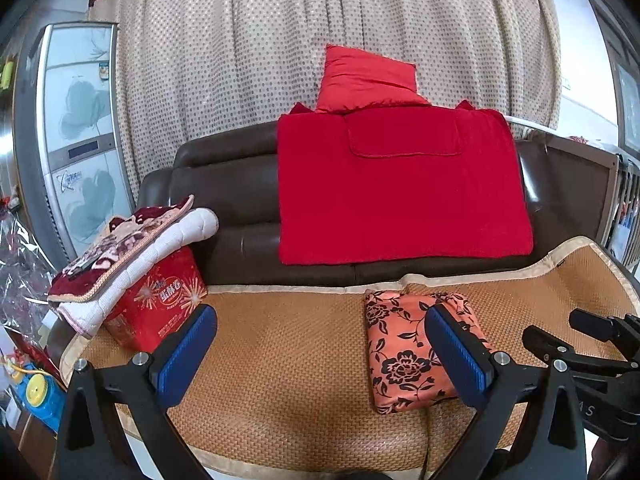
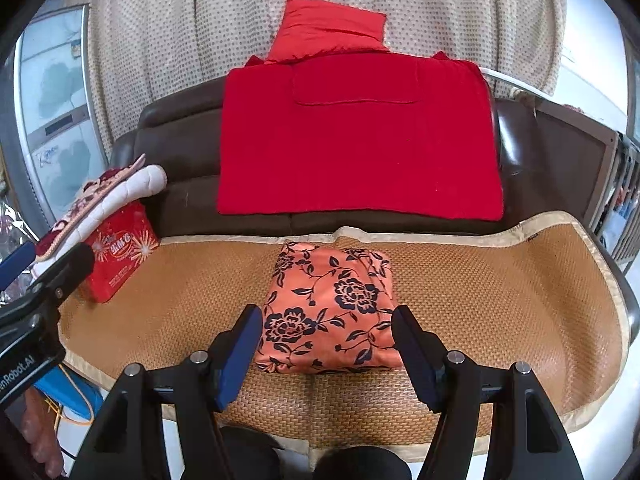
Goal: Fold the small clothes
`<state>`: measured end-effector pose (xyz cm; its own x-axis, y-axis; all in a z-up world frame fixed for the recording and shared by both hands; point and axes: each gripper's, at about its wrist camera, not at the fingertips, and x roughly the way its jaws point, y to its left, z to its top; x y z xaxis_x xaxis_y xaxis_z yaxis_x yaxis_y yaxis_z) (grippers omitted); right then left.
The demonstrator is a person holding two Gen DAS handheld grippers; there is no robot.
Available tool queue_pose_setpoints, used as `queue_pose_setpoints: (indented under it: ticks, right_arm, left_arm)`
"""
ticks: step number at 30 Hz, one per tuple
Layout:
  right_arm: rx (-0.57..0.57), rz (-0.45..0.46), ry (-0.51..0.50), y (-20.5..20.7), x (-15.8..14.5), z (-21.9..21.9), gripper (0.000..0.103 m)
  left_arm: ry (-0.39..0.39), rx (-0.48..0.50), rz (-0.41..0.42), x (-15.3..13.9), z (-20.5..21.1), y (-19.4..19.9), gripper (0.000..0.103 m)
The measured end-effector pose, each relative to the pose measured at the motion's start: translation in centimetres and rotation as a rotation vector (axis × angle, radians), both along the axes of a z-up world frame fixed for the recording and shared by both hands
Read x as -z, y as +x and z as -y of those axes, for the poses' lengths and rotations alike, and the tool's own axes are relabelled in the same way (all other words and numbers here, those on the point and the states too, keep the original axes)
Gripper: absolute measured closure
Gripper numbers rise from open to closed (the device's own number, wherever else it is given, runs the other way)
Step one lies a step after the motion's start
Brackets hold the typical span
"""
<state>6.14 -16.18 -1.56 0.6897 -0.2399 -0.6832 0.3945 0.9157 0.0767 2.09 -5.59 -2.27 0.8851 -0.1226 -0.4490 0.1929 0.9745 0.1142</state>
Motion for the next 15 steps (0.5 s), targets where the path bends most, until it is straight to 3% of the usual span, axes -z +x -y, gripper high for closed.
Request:
queue_pose_setpoints:
  ticks: [7,15]
  right_arm:
    - [0.042,0.026,0.032,-1.1,-0.1,2.3,0.032]
    - [0.023,0.012,0.033,0.5,0.5,2.2,0.032]
  left_arm:
    - [0.031,0.040,0.014,-0.3,2.1,-0.4,0.000]
    - [0.021,0.037,0.001,0.1,2.0,1.2,0.000]
